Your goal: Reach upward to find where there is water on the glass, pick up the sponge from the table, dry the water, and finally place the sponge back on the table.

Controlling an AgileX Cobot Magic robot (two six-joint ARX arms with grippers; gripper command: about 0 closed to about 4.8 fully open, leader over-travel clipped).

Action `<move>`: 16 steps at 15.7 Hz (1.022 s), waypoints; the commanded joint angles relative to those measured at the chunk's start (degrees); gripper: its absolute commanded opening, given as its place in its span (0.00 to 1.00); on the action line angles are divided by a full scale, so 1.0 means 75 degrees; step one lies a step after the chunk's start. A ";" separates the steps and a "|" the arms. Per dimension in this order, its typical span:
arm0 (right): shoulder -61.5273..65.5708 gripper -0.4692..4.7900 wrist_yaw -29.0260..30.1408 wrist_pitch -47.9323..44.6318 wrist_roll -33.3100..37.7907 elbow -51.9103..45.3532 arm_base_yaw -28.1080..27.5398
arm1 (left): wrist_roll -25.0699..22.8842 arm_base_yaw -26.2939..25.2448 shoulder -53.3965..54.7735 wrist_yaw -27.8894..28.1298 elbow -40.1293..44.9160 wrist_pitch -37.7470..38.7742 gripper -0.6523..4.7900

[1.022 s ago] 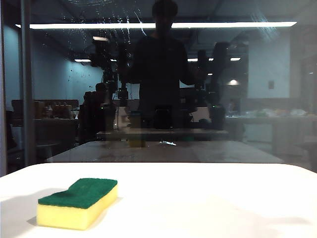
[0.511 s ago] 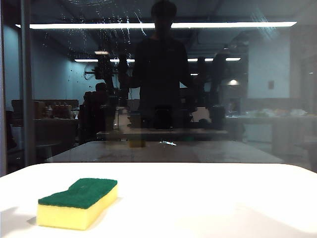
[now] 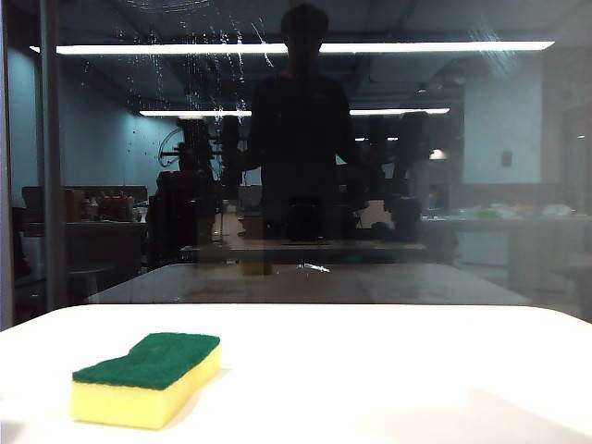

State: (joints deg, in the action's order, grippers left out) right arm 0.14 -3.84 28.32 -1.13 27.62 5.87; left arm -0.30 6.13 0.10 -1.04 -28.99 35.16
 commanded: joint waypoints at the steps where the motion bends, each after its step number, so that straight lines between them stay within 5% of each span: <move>1: 0.0006 0.08 0.0052 -0.0653 0.0012 -0.0440 0.0000 | 0.0041 -0.0009 0.0009 -0.0044 0.0656 -0.1186 0.11; 11: 0.0003 0.08 0.0134 -0.2815 0.0009 -0.2573 0.0000 | 0.0699 -0.0006 0.0006 -0.0271 0.3279 -0.4377 0.11; 16: 0.0000 0.08 0.0131 -0.3506 0.0006 -0.3582 0.0000 | 0.0702 -0.0006 0.0006 -0.0405 0.3803 -0.4797 0.11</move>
State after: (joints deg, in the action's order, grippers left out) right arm 0.19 -2.96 4.64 -1.13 1.52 5.87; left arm 4.80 6.13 0.10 -3.88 -0.30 0.19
